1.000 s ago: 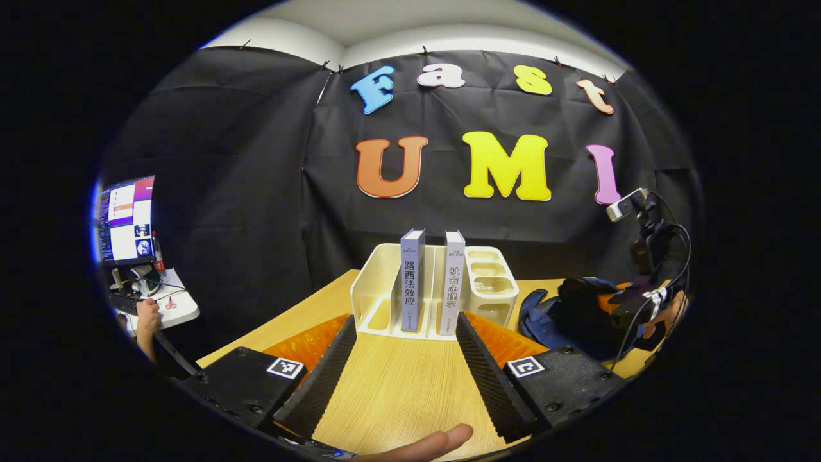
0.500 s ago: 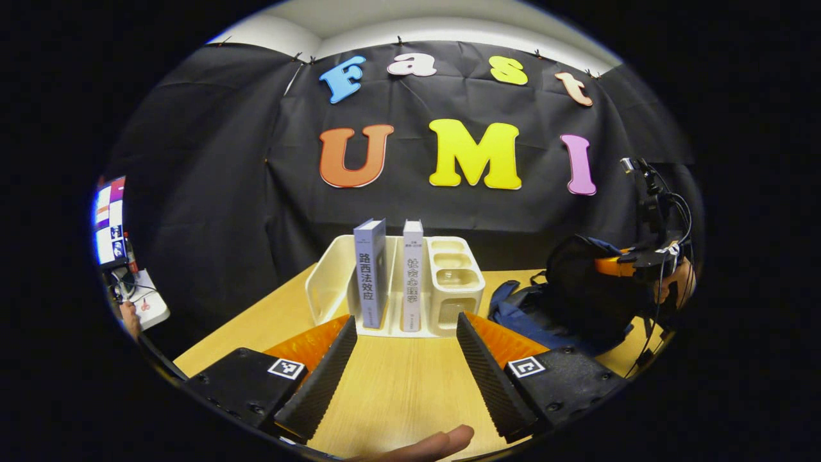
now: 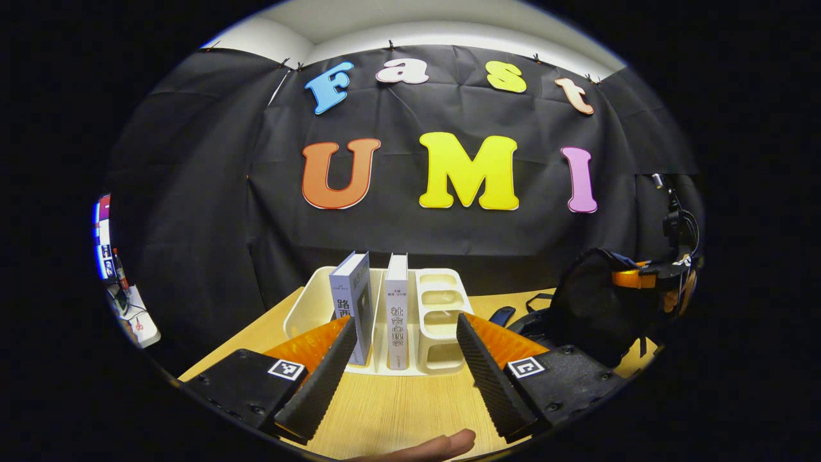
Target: Open the schoolbag, grab two books from the bookshelf and put them into the schoolbag.
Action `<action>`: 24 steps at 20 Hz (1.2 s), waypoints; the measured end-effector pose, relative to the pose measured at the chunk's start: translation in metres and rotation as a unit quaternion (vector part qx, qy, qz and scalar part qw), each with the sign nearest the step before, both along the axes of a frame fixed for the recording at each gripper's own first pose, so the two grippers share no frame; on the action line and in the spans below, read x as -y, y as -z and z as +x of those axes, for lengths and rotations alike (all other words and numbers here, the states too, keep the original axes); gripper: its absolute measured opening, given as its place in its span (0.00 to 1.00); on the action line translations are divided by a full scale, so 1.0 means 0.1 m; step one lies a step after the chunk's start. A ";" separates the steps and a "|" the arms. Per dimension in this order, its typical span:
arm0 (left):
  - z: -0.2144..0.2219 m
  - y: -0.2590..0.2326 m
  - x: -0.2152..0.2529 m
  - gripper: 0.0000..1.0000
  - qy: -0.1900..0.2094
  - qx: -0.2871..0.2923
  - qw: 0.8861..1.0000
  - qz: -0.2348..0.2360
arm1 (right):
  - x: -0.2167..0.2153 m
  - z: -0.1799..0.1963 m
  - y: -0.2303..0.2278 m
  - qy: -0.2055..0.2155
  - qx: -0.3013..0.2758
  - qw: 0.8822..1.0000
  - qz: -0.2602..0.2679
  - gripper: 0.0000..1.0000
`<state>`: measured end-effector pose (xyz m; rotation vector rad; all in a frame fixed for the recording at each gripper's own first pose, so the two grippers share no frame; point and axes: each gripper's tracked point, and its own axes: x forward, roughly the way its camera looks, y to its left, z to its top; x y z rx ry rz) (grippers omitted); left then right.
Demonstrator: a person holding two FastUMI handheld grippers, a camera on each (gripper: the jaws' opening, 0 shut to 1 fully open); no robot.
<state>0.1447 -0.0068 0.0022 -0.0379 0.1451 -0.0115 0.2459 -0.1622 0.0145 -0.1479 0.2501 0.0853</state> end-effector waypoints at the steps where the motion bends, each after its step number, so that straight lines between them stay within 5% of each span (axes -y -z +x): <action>1: 0.10 -0.04 -0.03 0.99 -0.003 0.000 1.000 0.000 | 0.07 0.02 -0.05 0.000 0.001 1.000 0.007 0.04; 7: 0.85 -0.30 0.00 0.99 0.009 -0.011 0.999 -0.047 | 0.36 0.07 -0.06 0.005 0.000 1.000 0.016 0.04; 14: 1.66 -0.13 0.00 0.96 0.028 -0.079 0.996 0.003 | 0.45 0.09 -0.03 0.010 -0.006 1.000 0.024 0.04; 17: 1.92 -0.01 -0.11 0.95 0.013 -0.100 0.993 0.060 | 0.52 0.08 0.02 0.021 -0.017 0.999 0.024 0.05; 24: 2.28 0.23 -0.10 0.93 0.008 -0.150 0.981 0.124 | 0.52 0.07 0.10 0.015 -0.022 0.999 0.038 0.05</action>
